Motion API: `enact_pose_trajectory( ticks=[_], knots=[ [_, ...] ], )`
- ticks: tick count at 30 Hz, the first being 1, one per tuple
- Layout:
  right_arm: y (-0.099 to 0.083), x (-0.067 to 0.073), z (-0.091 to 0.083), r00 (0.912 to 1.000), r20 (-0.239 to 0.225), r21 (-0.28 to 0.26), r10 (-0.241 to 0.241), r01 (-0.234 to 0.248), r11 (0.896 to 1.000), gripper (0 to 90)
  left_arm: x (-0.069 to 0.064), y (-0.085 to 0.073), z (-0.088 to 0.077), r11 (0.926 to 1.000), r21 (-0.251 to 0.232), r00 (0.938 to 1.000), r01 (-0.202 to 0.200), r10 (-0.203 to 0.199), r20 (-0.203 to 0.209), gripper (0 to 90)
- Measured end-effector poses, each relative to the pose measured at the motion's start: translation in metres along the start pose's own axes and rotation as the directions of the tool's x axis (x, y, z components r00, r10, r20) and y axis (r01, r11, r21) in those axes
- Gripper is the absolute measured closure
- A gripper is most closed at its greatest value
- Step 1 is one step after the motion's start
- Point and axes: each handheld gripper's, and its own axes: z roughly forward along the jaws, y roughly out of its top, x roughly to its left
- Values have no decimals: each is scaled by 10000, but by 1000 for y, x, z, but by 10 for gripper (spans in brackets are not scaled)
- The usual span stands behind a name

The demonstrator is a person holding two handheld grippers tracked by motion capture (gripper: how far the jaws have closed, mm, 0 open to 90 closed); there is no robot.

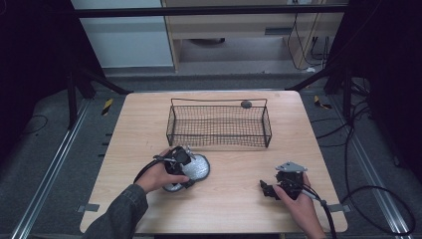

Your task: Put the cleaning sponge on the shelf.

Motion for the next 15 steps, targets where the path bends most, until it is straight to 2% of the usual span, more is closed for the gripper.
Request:
enact_pose_trajectory(
  ticks=[10, 15],
  knots=[
    [0, 0, 0, 10000, -1, -2, -2, 2, 10000, 4, 0, -2, -3, 9999, -117, 10000, 38, -38, -12, 46],
    [0, 0, 0, 10000, -2, -1, -2, 2, 10000, 4, -4, 0, -20, 9983, -519, 9991, -257, 239, -348, 47]
  ],
)
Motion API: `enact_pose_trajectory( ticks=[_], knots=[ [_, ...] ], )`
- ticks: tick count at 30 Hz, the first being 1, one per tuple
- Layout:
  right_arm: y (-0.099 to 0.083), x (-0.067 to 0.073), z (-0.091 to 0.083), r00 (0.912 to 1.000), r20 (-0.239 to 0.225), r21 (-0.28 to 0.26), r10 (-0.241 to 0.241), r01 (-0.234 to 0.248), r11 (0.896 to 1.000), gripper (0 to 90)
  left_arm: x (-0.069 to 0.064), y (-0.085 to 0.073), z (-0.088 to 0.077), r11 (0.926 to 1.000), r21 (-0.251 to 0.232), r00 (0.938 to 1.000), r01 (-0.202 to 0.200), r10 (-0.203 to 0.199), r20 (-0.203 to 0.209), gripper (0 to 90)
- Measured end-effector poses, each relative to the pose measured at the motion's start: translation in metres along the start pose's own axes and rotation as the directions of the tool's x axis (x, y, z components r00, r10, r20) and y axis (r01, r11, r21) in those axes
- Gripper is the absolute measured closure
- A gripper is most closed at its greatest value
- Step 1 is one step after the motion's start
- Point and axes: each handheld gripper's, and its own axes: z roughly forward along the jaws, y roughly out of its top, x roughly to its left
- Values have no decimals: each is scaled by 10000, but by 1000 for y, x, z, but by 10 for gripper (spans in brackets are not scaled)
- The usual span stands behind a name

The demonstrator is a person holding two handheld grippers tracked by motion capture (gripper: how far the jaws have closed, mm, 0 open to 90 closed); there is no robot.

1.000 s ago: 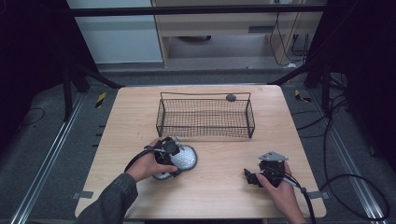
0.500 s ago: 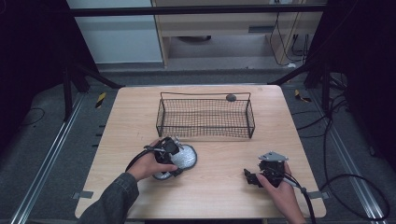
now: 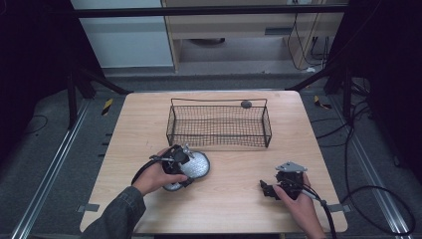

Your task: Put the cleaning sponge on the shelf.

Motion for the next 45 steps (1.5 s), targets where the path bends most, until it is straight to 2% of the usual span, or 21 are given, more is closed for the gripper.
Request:
enact_pose_trajectory(
  ticks=[5, 7, 9, 10, 11, 12, 13, 14, 15, 16, 17, 19, 22, 23, 27, 31, 36, 41, 44, 45],
  knots=[
    [0, 0, 0, 10000, 0, -2, 1, -1, 10000, 4, -4, 5, -18, 9985, -283, 9979, -473, 459, -461, 48],
    [0, 0, 0, 10000, 0, -1, -1, 1, 10000, 4, -7, 9, -30, 9952, -459, 9936, -862, 826, -767, 48],
    [0, 0, 0, 10000, 1, -2, 1, -1, 10000, 4, -8, 11, -34, 9940, -501, 9920, -969, 923, -865, 48],
    [0, 0, 0, 10000, 1, -1, -3, 3, 10000, 4, -8, 13, -37, 9926, -506, 9895, -1107, 1052, -995, 48],
    [0, 0, 0, 10000, 0, -1, 0, 0, 10000, 4, -10, 17, -44, 9893, -466, 9826, -1385, 1314, -1316, 49],
    [0, 0, 0, 10000, 1, -2, -3, 3, 10000, 4, -10, 17, -44, 9893, -466, 9826, -1385, 1314, -1316, 49],
    [0, 0, 0, 10000, 1, -2, -2, 2, 10000, 4, -11, 21, -49, 9842, -453, 9733, -1714, 1620, -1626, 49],
    [0, 0, 0, 10000, -1, -1, -1, 1, 10000, 4, -11, 23, -52, 9817, -470, 9698, -1846, 1741, -1710, 49],
    [0, 0, 0, 10000, -1, 0, -2, 2, 10000, 4, -11, 23, -52, 9817, -470, 9698, -1846, 1741, -1710, 49],
    [0, 0, 0, 10000, 0, 1, 3, -3, 10000, 4, -11, 28, -56, 9774, -505, 9624, -2053, 1923, -1916, 49],
    [0, 0, 0, 10000, 0, 1, 3, -3, 10000, 4, -11, 28, -56, 9774, -505, 9624, -2053, 1923, -1916, 49],
    [0, 0, 0, 10000, 0, -2, -2, 2, 10000, 4, -10, 33, -60, 9744, -570, 9578, -2174, 2017, -2045, 49],
    [0, 0, 0, 10000, 1, -1, -7, 7, 10000, 4, -7, 38, -61, 9743, -553, 9560, -2184, 2023, -2126, 49],
    [0, 0, 0, 10000, 1, -1, -7, 7, 10000, 4, -6, 39, -62, 9725, -523, 9525, -2268, 2103, -2204, 49],
    [0, 0, 0, 10000, -8, 0, -32, 32, 10000, 4, -3, 45, -62, 9732, -436, 9486, -2257, 2094, -2373, 50],
    [0, 0, 0, 10000, -57, 28, 73, -73, 10000, 4, 1, 52, -61, 9694, -340, 9390, -2433, 2266, -2585, 49],
    [0, 0, 0, 10000, -56, 29, 76, -76, 10000, 4, 4, 56, -62, 9691, -376, 9365, -2436, 2250, -2690, 49],
    [0, 0, 0, 10000, -57, 25, 75, -75, 10000, 4, 9, 63, -65, 9661, -372, 9289, -2554, 2345, -2866, 49],
    [1, 0, 0, 10000, -55, 34, 81, -81, 10000, 4, 11, 65, -65, 9663, -396, 9283, -2545, 2326, -2901, 49],
    [0, 0, 0, 9999, -58, 34, 94, -93, 10000, 4, 12, 67, -66, 9654, -388, 9260, -2577, 2353, -2952, 50]
  ],
)
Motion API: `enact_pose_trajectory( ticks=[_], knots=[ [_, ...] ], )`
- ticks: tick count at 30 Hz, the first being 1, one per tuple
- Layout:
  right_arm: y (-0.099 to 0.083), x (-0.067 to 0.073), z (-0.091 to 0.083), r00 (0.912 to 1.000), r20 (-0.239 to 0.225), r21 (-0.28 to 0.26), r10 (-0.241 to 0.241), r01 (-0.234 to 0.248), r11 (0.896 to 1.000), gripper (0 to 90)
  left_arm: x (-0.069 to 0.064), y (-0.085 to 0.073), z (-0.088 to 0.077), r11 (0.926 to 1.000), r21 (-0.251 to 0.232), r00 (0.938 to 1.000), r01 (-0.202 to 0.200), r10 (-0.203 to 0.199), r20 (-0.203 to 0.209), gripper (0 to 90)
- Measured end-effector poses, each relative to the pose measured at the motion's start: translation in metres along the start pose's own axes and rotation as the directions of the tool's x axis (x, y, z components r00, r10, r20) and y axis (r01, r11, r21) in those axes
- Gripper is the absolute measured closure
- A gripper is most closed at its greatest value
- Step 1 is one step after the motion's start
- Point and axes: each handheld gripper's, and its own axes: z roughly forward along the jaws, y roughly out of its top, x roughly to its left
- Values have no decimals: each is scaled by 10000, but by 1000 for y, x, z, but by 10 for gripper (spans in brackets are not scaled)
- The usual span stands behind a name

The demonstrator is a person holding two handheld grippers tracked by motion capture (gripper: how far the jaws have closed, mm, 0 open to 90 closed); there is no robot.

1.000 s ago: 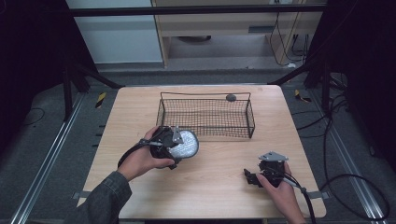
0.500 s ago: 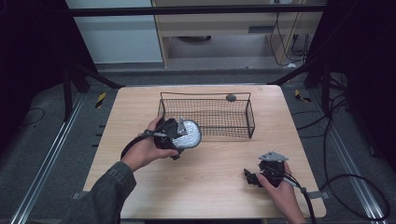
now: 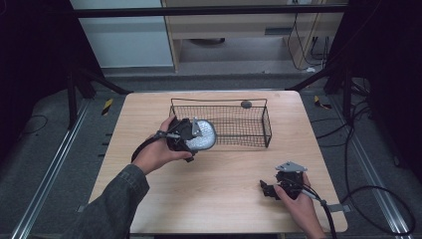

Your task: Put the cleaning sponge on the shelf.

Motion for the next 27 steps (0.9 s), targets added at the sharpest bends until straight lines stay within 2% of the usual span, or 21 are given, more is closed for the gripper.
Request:
enact_pose_trajectory(
  ticks=[11, 14, 23, 27],
  knots=[
    [0, 0, 0, 10000, 41, -26, -71, 71, 10000, 4, 14, 9, -1, 9997, -99, 9995, -234, 232, -222, 51],
    [0, 0, 0, 10000, 41, -25, -72, 72, 10000, 4, 19, 12, 0, 9994, -202, 9992, -297, 291, -269, 52],
    [0, 0, 1, 10000, 56, -24, -74, 74, 10000, 4, 38, 21, 9, 9985, -95, 9975, -536, 531, -463, 53],
    [0, 0, 1, 10000, 57, -22, -74, 74, 10000, 4, 41, 24, 9, 9990, -70, 9977, -442, 438, -516, 53]
  ],
)
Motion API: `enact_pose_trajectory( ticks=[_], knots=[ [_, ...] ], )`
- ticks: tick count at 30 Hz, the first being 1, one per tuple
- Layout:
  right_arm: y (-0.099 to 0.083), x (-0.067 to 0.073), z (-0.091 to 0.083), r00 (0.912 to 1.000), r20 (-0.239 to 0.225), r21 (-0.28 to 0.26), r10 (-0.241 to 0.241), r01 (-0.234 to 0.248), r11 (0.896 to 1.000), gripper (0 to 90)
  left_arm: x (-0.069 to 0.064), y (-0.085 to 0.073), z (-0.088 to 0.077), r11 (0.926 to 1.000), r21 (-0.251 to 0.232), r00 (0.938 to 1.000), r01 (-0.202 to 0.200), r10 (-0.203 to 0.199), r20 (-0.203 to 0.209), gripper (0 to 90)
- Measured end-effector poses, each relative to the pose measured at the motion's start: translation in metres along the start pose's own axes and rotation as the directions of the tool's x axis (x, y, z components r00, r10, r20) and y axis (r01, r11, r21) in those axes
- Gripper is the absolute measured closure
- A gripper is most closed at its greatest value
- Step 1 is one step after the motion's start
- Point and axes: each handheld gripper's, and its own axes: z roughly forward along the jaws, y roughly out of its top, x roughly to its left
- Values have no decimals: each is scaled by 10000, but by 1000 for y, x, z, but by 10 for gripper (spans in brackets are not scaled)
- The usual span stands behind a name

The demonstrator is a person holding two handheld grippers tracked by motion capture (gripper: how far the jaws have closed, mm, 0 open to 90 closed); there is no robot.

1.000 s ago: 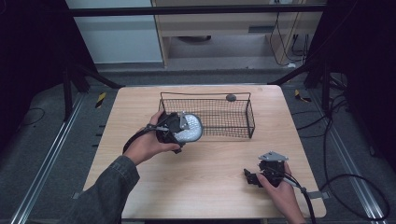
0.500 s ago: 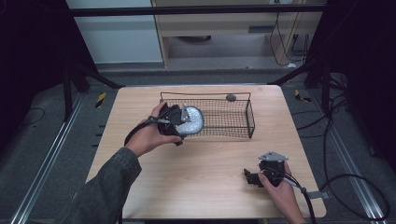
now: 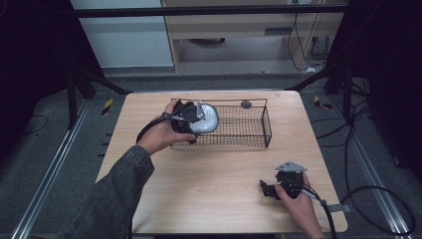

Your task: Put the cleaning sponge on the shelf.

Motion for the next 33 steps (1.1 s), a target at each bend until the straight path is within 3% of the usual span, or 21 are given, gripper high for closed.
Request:
enact_pose_trajectory(
  ticks=[12, 19, 33],
  knots=[
    [0, 0, 0, 10000, -32, -9, -7, 7, 10000, 3, 11, 10, 4, 9997, 126, 9994, -206, 209, -258, 55],
    [0, 0, 0, 10000, -37, 1, -26, 26, 10000, 4, 19, 8, 14, 9992, 152, 9982, -360, 366, -476, 56],
    [0, 0, 0, 10000, -37, 0, -28, 28, 10000, 4, 30, 4, 26, 9992, 260, 9983, -288, 301, -502, 57]
  ],
)
